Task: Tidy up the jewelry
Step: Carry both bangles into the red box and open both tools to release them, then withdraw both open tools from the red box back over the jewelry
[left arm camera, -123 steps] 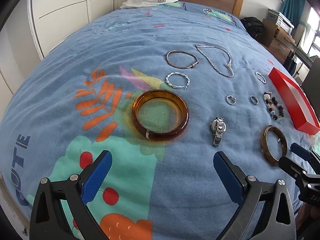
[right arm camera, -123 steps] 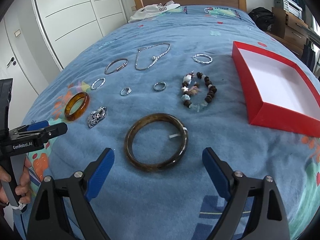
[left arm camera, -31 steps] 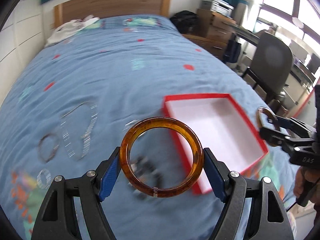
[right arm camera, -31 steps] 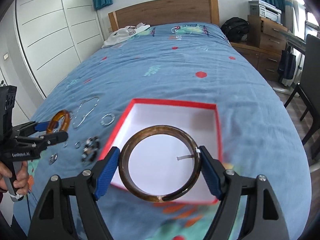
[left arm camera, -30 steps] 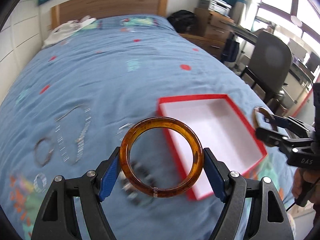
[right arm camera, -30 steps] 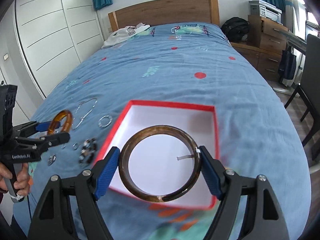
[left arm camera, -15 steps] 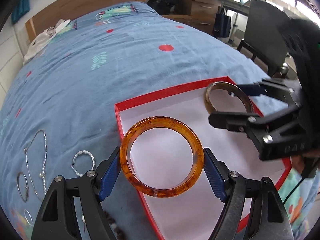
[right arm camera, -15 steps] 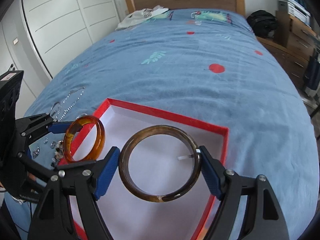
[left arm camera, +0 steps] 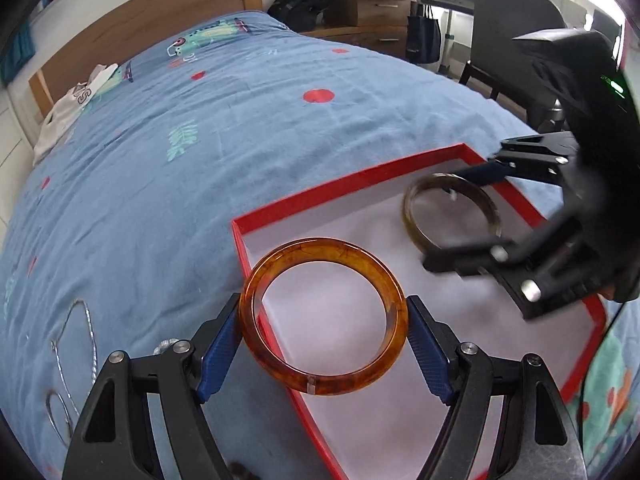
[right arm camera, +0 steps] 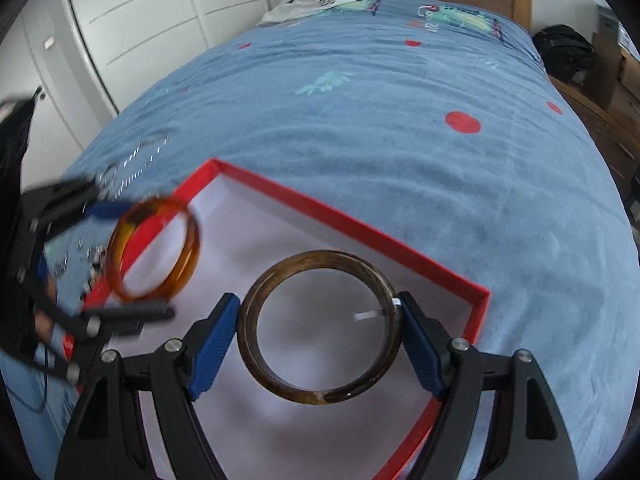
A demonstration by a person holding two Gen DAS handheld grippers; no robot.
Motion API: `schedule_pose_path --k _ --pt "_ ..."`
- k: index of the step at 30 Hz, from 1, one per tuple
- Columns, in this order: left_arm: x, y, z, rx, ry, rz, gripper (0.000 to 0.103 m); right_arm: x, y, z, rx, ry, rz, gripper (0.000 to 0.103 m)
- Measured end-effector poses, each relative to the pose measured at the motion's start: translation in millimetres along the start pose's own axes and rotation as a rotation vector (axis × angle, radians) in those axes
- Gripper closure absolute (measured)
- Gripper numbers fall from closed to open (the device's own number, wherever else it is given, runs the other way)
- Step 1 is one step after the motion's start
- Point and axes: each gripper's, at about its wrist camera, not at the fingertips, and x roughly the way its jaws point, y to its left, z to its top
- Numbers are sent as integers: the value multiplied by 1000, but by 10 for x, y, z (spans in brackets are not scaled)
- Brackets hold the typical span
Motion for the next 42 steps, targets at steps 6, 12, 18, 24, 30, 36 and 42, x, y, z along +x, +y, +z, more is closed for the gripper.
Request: schedule_pose_path --k 6,12,18,24,30,36,42 --pt "245 153 -148 -54 78 -68 39 158 161 -65 -134 81 -38 25" --pt "271 295 -253 -123 74 -132 37 161 143 -78 -156 83 -21 25" --pt "221 312 -230 -132 64 -131 34 149 161 -79 -155 88 -16 25" --pt "74 340 -263 -158 46 -140 27 106 142 -21 -122 82 -31 24" --pt "-200 402 -346 -179 22 -117 27 19 131 -18 -90 89 -36 24" --pt "-484 487 -542 -194 14 -88 27 22 181 -4 -69 106 -77 23" --pt "-868 549 -756 -232 -18 -50 23 -421 375 21 -24 24 -134 23"
